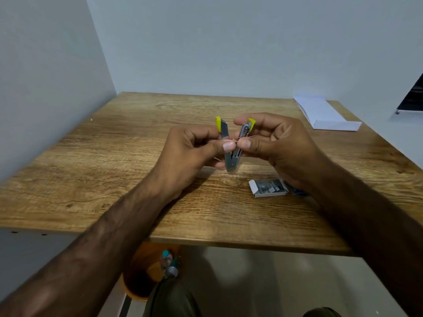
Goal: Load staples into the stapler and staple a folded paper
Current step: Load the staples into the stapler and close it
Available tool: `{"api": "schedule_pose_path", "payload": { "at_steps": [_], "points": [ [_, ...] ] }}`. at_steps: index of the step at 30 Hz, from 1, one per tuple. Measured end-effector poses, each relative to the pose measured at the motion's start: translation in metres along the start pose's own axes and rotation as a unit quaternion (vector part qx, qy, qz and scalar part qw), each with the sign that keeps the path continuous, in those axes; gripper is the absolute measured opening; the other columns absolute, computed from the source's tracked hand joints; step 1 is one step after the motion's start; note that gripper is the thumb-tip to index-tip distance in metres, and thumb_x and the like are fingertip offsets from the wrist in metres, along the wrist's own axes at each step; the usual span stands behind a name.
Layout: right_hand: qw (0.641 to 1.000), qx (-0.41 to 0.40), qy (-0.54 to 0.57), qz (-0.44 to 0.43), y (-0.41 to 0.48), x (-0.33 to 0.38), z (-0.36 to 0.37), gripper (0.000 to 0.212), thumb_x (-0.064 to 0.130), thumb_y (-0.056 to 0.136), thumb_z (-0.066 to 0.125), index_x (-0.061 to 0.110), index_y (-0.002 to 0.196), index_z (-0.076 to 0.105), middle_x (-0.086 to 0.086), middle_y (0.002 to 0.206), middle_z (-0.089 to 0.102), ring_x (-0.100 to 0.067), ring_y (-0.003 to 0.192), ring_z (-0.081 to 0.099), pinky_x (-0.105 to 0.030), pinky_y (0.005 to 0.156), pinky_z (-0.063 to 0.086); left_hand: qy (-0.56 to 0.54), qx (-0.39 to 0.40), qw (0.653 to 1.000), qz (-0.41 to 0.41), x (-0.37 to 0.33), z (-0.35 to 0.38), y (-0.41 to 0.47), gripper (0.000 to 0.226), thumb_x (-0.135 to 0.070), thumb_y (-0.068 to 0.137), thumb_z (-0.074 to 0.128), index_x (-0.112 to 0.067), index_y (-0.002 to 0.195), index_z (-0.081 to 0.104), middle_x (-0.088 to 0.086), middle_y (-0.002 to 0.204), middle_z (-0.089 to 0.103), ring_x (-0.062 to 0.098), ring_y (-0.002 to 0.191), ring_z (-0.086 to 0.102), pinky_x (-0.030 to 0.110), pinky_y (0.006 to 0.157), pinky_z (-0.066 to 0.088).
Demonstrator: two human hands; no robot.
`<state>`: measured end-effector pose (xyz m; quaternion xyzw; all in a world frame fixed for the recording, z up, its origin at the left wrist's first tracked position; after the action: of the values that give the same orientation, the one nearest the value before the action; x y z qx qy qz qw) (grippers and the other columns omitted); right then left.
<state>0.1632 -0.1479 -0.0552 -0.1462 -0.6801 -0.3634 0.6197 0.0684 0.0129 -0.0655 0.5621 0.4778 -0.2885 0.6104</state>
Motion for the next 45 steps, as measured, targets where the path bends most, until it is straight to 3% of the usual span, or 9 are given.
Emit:
{"api": "schedule_pose_path", "payload": {
  "at_steps": [5,9,12,16,23,30,41,45],
  "points": [
    [1.0,0.006,0.018,0.011,-0.002,0.001,0.002,0.048,0.02,0.067,0.087,0.015,0.112,0.074,-0.009,0.092,0.08,-0.019,0.084,0.077,-0.027,0.068,0.06,-0.056,0.028,0.998,-0.016,0.001,0.003,-0.004,0.023,-0.01,0.086,0.075,0.009,0.099,0.074,0.021,0.092,0.077,0.026,0.077,0.077,0.027,0.062,0.062],
    [1.0,0.017,-0.011,-0.001,-0.006,0.002,0.003,0.046,0.011,0.07,0.085,0.009,0.115,0.074,-0.013,0.097,0.08,-0.026,0.086,0.078,-0.032,0.071,0.062,-0.04,0.037,0.998,-0.031,0.003,0.005,-0.006,0.019,-0.013,0.08,0.079,0.004,0.089,0.076,0.014,0.078,0.077,0.02,0.065,0.074,0.028,0.06,0.063],
    [0.999,0.033,-0.011,0.004,-0.008,0.001,0.005,0.043,0.016,0.072,0.085,0.015,0.114,0.076,-0.012,0.099,0.079,-0.025,0.086,0.077,-0.031,0.072,0.061,-0.041,0.054,0.997,-0.024,0.003,0.007,-0.007,0.014,-0.012,0.081,0.078,0.001,0.087,0.076,0.013,0.076,0.077,0.019,0.062,0.074,0.026,0.06,0.062],
    [0.999,0.039,0.002,0.019,-0.007,0.002,0.004,0.041,0.026,0.076,0.082,0.02,0.116,0.076,-0.009,0.103,0.078,-0.022,0.092,0.076,-0.029,0.073,0.061,-0.05,0.055,0.997,-0.008,0.0,0.009,-0.007,0.013,-0.009,0.082,0.076,0.001,0.09,0.077,0.012,0.076,0.077,0.018,0.063,0.074,0.026,0.059,0.062],
    [0.998,0.058,-0.034,0.018,-0.009,0.002,0.004,0.036,0.028,0.077,0.082,0.027,0.112,0.078,-0.007,0.106,0.08,-0.023,0.096,0.077,-0.032,0.076,0.063,-0.006,0.058,0.998,-0.011,0.003,0.009,-0.009,0.023,-0.006,0.086,0.073,0.015,0.095,0.071,0.028,0.082,0.073,0.026,0.067,0.074,0.032,0.062,0.065],
    [0.996,0.06,-0.065,0.006,-0.009,0.0,0.004,0.039,0.025,0.078,0.081,0.019,0.116,0.076,-0.011,0.105,0.08,-0.028,0.096,0.077,-0.041,0.079,0.064,0.035,0.06,0.998,-0.006,0.004,0.01,-0.01,0.023,-0.008,0.087,0.072,0.015,0.092,0.071,0.023,0.082,0.075,0.026,0.07,0.076,0.033,0.065,0.065],
    [0.994,0.061,-0.093,-0.001,-0.008,0.001,0.008,0.036,0.019,0.083,0.078,0.011,0.118,0.074,-0.014,0.105,0.078,-0.028,0.093,0.078,-0.032,0.07,0.062,0.056,0.067,0.996,-0.006,-0.001,0.011,-0.013,0.02,-0.004,0.09,0.07,0.016,0.094,0.071,0.025,0.087,0.076,0.029,0.075,0.076,0.033,0.067,0.063],
    [0.993,0.1,-0.054,0.007,-0.01,0.003,0.01,0.033,0.016,0.086,0.077,0.009,0.118,0.074,-0.014,0.106,0.078,-0.034,0.091,0.078,-0.037,0.073,0.063,0.043,0.072,0.996,-0.017,-0.001,0.011,-0.013,0.024,-0.008,0.087,0.072,0.015,0.095,0.071,0.026,0.088,0.075,0.03,0.077,0.077,0.036,0.069,0.064]
  ]
}}
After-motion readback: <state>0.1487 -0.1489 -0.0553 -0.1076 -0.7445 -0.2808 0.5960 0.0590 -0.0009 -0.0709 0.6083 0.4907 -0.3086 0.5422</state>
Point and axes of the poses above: each hand's wrist, its own y-axis towards the middle knuckle, its own z-axis out of the palm, x = y × z, the point moved 4 cm from there along y, towards the middle knuckle
